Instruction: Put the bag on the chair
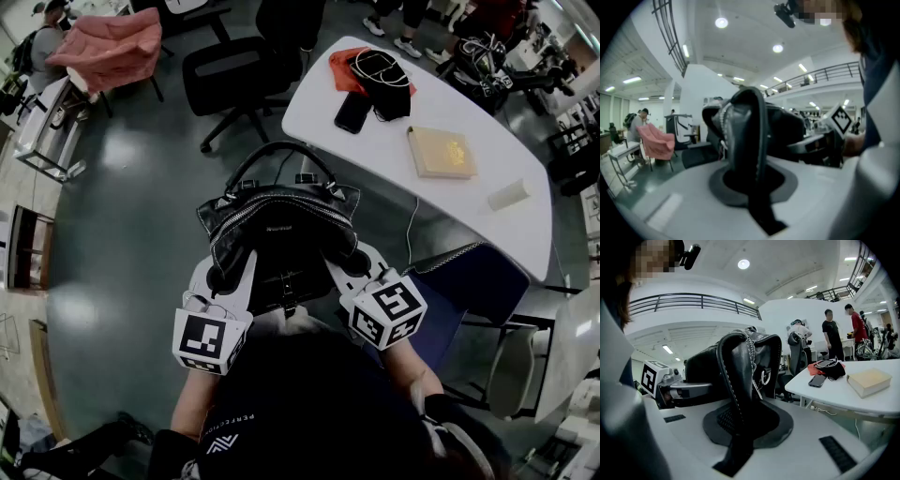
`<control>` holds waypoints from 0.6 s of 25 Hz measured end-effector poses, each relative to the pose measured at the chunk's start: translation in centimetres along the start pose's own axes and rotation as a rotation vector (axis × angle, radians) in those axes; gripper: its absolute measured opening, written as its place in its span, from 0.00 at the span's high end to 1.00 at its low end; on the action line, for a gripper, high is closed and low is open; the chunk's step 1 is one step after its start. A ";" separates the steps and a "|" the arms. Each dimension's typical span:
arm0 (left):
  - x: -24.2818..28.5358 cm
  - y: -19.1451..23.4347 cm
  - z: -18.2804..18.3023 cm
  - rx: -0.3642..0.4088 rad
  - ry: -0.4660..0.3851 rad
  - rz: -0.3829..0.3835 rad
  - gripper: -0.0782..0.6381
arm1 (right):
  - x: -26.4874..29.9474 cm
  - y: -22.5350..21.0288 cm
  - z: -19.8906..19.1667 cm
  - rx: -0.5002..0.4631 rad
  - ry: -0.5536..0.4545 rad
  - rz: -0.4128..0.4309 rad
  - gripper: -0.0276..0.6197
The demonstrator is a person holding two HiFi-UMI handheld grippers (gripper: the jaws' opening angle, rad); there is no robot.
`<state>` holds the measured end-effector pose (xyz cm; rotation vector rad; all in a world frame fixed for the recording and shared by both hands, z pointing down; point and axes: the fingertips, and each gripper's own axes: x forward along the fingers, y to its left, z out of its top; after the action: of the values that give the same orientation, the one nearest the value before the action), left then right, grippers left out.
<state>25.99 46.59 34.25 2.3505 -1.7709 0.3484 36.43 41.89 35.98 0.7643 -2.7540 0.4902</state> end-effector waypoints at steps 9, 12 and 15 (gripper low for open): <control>0.2 0.2 -0.5 -0.004 0.012 0.010 0.84 | 0.4 -0.1 -0.5 0.027 0.005 0.004 0.90; 0.3 0.3 -0.9 -0.006 0.027 0.019 0.84 | 0.7 -0.3 -0.8 0.037 0.018 0.014 0.90; 0.6 0.6 -1.3 -0.013 0.043 0.030 0.84 | 1.2 -0.5 -1.1 0.046 0.036 0.028 0.90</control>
<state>25.48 46.23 35.64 2.2925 -1.7852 0.3875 35.83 41.39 37.50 0.7214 -2.7320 0.5689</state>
